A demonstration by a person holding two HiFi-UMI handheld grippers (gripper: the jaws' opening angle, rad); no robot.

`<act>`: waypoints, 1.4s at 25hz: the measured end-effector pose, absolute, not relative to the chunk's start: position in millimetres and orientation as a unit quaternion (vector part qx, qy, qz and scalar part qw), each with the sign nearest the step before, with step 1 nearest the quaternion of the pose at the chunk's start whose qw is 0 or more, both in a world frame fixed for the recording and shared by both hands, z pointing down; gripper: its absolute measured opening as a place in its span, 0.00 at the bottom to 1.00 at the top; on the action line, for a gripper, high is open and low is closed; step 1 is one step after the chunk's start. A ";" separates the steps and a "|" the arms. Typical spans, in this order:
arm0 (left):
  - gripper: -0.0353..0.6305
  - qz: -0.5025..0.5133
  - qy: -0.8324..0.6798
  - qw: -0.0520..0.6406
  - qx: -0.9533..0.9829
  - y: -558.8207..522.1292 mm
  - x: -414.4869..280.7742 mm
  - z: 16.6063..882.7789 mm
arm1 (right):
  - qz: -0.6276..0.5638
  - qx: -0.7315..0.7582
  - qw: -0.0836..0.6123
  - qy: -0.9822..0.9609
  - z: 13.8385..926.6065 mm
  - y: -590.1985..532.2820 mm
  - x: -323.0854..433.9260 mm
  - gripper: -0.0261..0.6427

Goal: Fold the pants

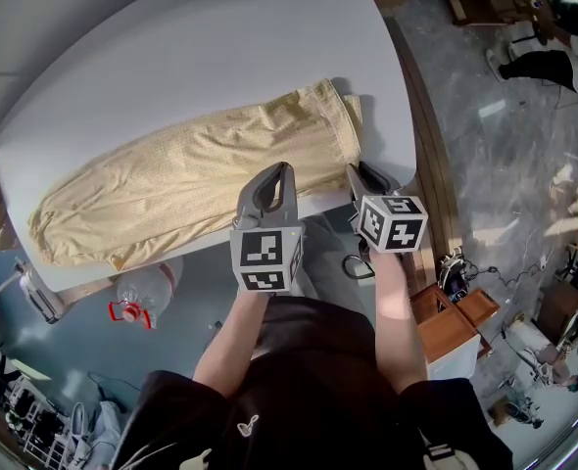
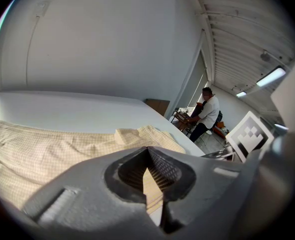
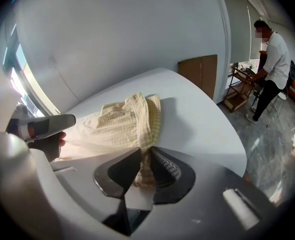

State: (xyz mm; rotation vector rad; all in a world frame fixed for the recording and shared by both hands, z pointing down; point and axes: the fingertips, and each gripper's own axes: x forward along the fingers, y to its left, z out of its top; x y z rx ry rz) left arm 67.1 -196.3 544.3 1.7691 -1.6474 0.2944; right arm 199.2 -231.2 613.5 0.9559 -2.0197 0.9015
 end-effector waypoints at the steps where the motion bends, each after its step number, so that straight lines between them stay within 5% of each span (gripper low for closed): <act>1: 0.06 0.113 -0.635 0.345 0.682 -196.8 67.0 543.4 | 0.348 0.369 0.358 -0.784 613.4 -230.5 197.5 0.14; 35: 0.06 0.090 -0.620 0.309 0.716 -197.6 168.4 498.6 | 0.309 0.438 0.282 -0.796 531.5 -265.3 341.5 0.14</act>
